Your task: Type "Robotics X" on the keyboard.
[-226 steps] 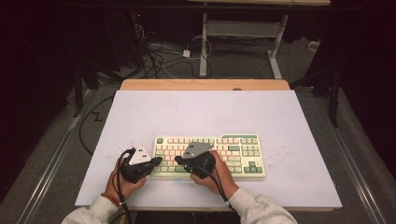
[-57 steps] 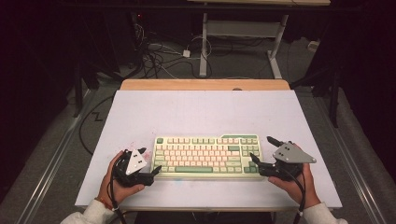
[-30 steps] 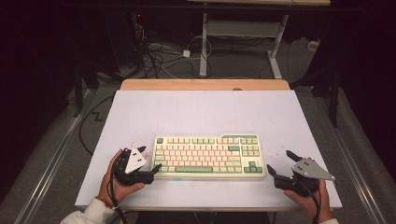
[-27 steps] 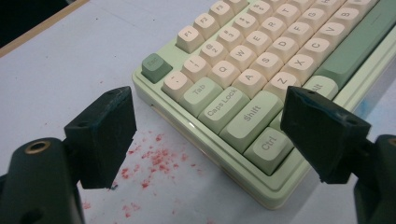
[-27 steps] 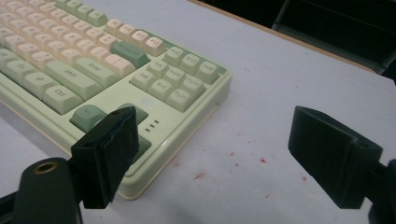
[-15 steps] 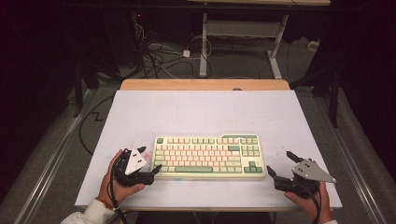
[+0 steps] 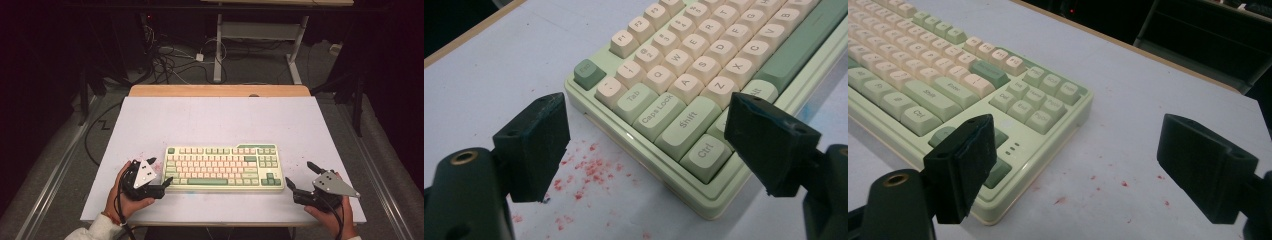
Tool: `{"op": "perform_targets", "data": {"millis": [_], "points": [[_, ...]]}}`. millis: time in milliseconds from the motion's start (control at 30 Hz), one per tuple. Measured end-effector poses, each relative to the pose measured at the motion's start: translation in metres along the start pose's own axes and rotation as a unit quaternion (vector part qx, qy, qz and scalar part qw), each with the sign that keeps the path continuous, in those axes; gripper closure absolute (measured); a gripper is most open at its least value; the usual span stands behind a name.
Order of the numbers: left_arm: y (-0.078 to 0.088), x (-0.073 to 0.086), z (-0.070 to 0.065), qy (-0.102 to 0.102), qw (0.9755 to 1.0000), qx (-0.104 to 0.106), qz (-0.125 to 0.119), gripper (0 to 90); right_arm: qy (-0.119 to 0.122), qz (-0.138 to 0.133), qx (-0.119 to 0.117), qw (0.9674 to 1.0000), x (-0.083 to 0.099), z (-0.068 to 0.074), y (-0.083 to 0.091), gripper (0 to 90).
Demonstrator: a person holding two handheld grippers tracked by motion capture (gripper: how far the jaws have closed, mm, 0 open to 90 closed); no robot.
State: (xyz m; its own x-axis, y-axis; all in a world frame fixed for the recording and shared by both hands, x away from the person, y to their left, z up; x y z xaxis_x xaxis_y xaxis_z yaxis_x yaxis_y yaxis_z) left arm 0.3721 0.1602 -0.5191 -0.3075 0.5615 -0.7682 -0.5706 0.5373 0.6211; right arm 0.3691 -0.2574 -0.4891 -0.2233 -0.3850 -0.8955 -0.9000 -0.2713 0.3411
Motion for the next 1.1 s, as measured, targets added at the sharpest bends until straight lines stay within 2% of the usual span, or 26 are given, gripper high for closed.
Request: {"op": "perform_targets", "data": {"millis": [800, 1100], "points": [[-0.0006, -0.0007, 0.0028, 0.002, 1.0, 0.001, -0.002, 17.3, 0.007, 0.002, 0.0, 1.0, 0.0013, 0.0032, -0.0026, 17.0], [-0.0007, -0.0008, 0.0069, 0.008, 0.9999, -0.009, 0.0, 17.0, 0.01, 0.003, -0.001, 0.9999, 0.0015, 0.0045, -0.0042, 16.3]]}}
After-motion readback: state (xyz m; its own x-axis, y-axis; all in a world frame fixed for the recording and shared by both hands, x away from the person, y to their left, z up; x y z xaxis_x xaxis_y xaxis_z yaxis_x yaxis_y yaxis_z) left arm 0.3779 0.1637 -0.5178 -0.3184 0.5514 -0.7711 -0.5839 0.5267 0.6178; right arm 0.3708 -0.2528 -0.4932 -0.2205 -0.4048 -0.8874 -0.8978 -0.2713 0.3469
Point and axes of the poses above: each handheld gripper's, and its own axes: y roughly backward along the jaws, x roughly out of its underside, z roughly to its left, the point moved 10 cm from there along -y, roughly forward along the jaws, and after that the axes turned 8 degrees about x, right-handed, at the moved point
